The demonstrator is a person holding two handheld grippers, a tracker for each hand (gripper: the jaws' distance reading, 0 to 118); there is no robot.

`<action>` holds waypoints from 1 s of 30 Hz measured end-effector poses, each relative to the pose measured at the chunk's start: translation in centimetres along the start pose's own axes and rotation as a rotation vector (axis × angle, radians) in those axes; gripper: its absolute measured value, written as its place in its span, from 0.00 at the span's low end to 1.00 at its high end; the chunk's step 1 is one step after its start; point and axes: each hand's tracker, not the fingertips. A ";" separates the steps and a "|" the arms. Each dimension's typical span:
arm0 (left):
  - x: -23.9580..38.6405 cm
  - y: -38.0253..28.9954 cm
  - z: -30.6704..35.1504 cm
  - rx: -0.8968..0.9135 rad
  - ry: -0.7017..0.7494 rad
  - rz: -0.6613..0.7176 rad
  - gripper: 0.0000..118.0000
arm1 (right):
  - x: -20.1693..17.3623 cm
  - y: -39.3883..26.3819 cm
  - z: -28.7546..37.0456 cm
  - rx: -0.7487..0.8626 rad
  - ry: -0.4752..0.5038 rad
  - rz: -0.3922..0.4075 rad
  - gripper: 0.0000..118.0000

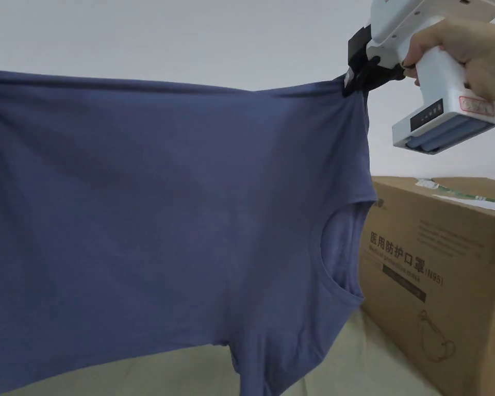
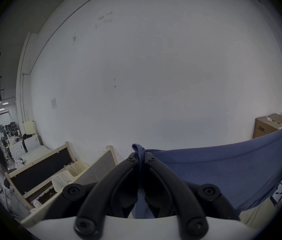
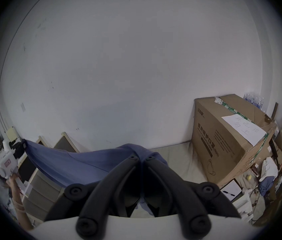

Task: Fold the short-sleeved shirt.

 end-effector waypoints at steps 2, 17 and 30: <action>0.4 -1.2 -1.5 -0.009 -0.025 -0.009 0.03 | 0.4 -1.3 -1.1 -0.014 -0.022 -0.011 0.01; 6.6 -28.4 -11.3 -0.298 -0.019 -0.088 0.03 | 5.5 -22.3 -21.5 -0.432 -0.056 0.026 0.01; 4.6 -51.5 -8.6 -0.676 -0.040 0.042 0.03 | 11.6 -48.6 -27.9 -0.743 -0.021 -0.183 0.01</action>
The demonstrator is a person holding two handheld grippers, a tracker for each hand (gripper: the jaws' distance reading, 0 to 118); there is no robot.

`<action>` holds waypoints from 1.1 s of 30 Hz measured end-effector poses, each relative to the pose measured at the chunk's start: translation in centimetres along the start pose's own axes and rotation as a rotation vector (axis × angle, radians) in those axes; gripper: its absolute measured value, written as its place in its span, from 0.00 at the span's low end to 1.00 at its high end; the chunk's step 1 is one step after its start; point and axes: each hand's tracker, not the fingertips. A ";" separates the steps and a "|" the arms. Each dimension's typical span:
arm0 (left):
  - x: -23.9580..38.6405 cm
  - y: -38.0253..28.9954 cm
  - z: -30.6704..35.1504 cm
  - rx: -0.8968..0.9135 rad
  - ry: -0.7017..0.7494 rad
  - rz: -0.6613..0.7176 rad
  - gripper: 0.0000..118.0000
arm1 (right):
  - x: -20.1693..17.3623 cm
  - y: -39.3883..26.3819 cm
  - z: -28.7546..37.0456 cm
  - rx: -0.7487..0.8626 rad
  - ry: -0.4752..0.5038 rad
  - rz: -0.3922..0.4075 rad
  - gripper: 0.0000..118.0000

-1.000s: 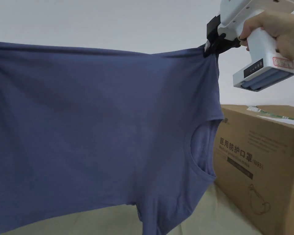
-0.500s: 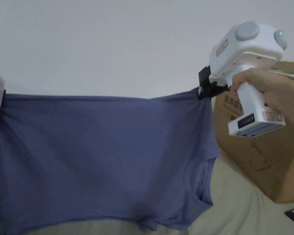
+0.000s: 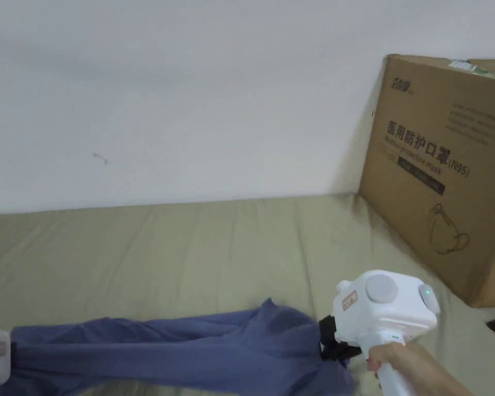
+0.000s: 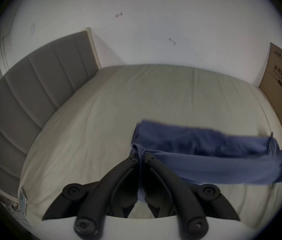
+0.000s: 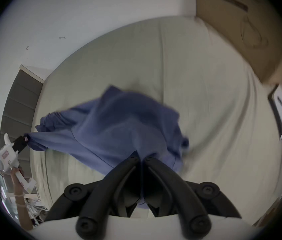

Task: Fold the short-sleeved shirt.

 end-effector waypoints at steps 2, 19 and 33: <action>-1.7 -2.5 1.2 -0.012 -0.017 -0.013 0.03 | 1.7 -2.9 0.6 0.041 0.068 -0.053 0.01; -11.7 -23.6 20.1 0.036 -0.060 -0.206 0.03 | 1.7 -32.8 11.8 0.109 -0.023 0.116 0.01; -14.1 -33.6 24.7 -0.040 -0.081 -0.178 0.04 | 4.5 -42.3 13.4 0.079 -0.008 0.020 0.02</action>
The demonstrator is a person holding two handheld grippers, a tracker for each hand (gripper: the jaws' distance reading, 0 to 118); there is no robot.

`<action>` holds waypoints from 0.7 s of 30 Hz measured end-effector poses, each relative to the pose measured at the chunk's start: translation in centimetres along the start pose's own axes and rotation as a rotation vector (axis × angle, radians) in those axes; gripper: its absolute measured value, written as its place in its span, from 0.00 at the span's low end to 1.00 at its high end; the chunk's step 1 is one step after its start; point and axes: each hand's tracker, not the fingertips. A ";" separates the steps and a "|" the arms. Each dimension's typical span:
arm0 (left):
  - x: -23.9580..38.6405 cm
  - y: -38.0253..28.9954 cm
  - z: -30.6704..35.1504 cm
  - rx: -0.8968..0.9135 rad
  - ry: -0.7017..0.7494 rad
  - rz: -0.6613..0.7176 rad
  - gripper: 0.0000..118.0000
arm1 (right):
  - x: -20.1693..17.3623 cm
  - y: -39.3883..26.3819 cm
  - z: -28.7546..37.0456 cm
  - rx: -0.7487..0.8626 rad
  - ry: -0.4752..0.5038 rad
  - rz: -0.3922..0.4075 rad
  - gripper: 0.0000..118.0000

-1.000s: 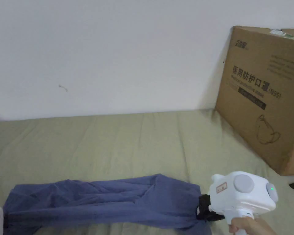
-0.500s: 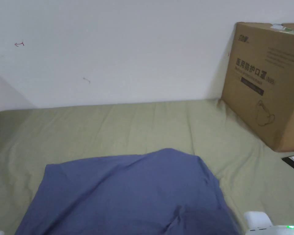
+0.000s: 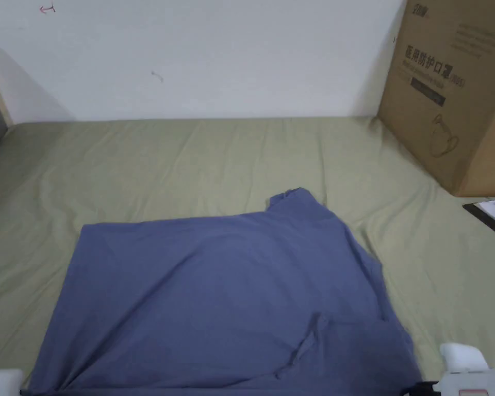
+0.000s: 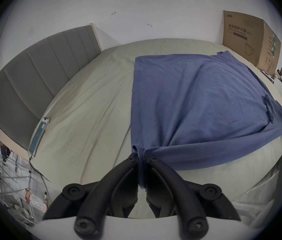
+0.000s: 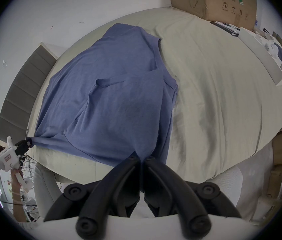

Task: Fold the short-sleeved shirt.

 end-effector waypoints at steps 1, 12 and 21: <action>-0.1 0.0 0.1 0.007 0.008 0.008 0.07 | -0.3 0.0 0.1 0.012 -0.019 -0.002 0.09; -2.1 -1.4 7.2 0.089 -0.120 0.202 0.84 | -4.6 -2.4 5.1 0.217 -0.164 0.132 0.67; -0.8 -4.4 8.4 0.063 -0.116 0.186 0.00 | -7.5 -5.8 6.4 0.235 -0.176 0.176 0.00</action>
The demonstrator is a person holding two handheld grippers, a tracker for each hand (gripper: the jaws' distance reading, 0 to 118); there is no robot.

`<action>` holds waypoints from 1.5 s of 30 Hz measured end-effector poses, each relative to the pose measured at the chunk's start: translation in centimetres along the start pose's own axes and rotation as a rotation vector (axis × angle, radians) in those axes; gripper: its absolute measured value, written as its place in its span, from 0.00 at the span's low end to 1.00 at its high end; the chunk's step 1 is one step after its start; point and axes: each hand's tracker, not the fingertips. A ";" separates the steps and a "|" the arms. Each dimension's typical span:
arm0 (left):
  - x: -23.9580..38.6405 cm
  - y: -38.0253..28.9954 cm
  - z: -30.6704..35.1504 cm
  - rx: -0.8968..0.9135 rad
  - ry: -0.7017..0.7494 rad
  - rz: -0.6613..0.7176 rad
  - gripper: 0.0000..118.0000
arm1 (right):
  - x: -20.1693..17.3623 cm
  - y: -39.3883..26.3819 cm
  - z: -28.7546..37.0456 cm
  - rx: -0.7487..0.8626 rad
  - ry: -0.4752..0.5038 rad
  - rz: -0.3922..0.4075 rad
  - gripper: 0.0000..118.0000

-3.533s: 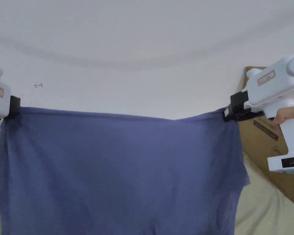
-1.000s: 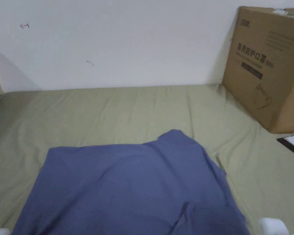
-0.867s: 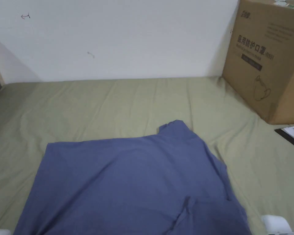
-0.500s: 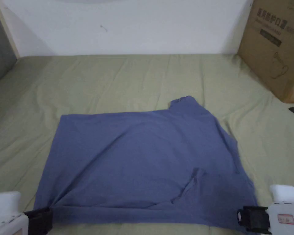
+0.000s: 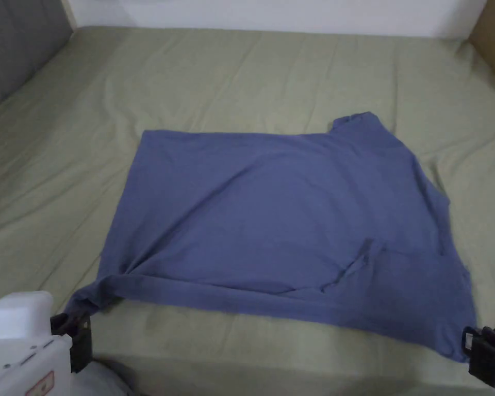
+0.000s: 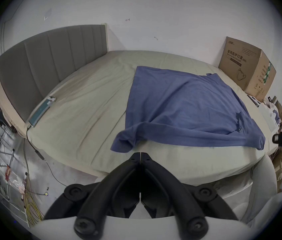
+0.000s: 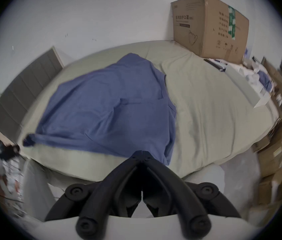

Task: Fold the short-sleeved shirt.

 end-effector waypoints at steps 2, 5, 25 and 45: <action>-0.3 0.3 -0.4 0.011 0.018 0.024 0.00 | -0.3 -0.4 -0.5 -0.004 0.001 0.052 0.00; -0.6 1.4 -1.4 0.019 0.077 -0.001 0.31 | 0.8 -0.5 -1.1 -0.043 0.061 -0.070 0.00; -2.8 3.9 -6.9 -0.136 -0.041 0.070 0.00 | 4.5 0.3 -6.1 -0.152 0.027 -0.118 0.83; -1.0 8.9 -5.9 -0.100 -0.015 -0.014 0.00 | 4.6 7.1 -6.5 -0.083 0.039 -0.051 0.03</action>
